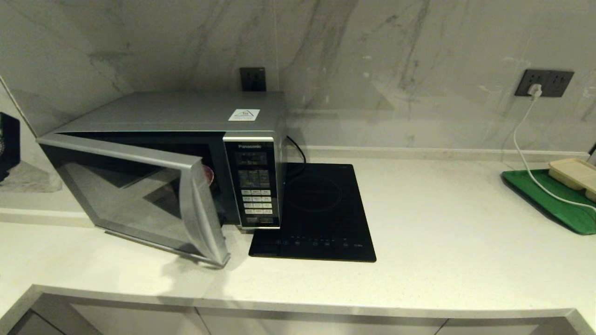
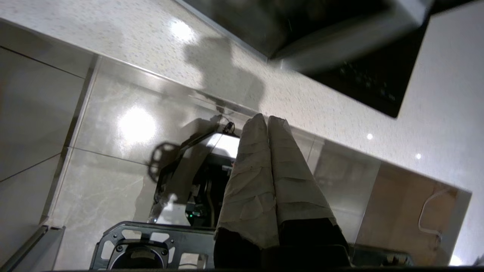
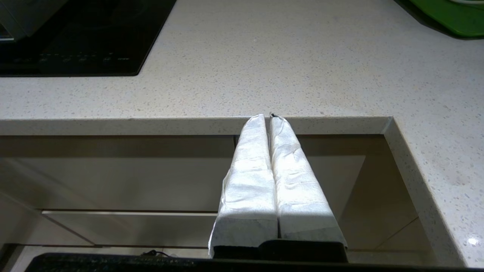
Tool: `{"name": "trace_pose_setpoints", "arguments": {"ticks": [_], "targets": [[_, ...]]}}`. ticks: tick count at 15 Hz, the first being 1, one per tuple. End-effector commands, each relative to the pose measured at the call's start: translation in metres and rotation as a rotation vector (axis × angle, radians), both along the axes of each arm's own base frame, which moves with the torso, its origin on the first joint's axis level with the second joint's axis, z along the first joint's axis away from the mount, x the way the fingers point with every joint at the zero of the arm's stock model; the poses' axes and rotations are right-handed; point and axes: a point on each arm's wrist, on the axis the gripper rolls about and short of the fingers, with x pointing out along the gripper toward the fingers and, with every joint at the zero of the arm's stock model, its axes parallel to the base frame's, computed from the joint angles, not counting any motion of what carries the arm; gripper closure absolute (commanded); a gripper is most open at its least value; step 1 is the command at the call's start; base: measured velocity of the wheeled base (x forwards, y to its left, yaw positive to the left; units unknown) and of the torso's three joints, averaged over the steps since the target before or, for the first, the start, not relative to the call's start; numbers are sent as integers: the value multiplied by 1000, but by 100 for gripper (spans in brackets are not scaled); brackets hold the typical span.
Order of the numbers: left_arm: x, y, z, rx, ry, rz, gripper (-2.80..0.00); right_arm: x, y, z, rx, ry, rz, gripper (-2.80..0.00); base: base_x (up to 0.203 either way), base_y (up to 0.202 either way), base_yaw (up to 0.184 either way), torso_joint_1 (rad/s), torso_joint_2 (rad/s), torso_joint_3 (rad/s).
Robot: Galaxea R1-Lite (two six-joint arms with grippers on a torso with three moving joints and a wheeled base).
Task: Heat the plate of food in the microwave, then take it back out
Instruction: Close the microwave oven
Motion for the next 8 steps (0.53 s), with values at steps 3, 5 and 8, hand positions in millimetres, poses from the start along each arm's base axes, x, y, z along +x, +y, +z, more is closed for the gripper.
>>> {"name": "trace_pose_setpoints", "arguments": {"ticks": [3, 5, 8], "targets": [[-1, -27, -9, -11, 42, -157, 0, 0, 0, 0, 0, 1, -1, 0, 0, 0, 0, 0, 0, 0], [12, -49, -17, -37, 58, -225, 0, 0, 0, 0, 0, 3, 0, 0, 0, 0, 0, 0, 0, 0], [56, -72, -39, -24, 68, -223, 0, 0, 0, 0, 0, 3, 0, 0, 0, 0, 0, 0, 0, 0]]}}
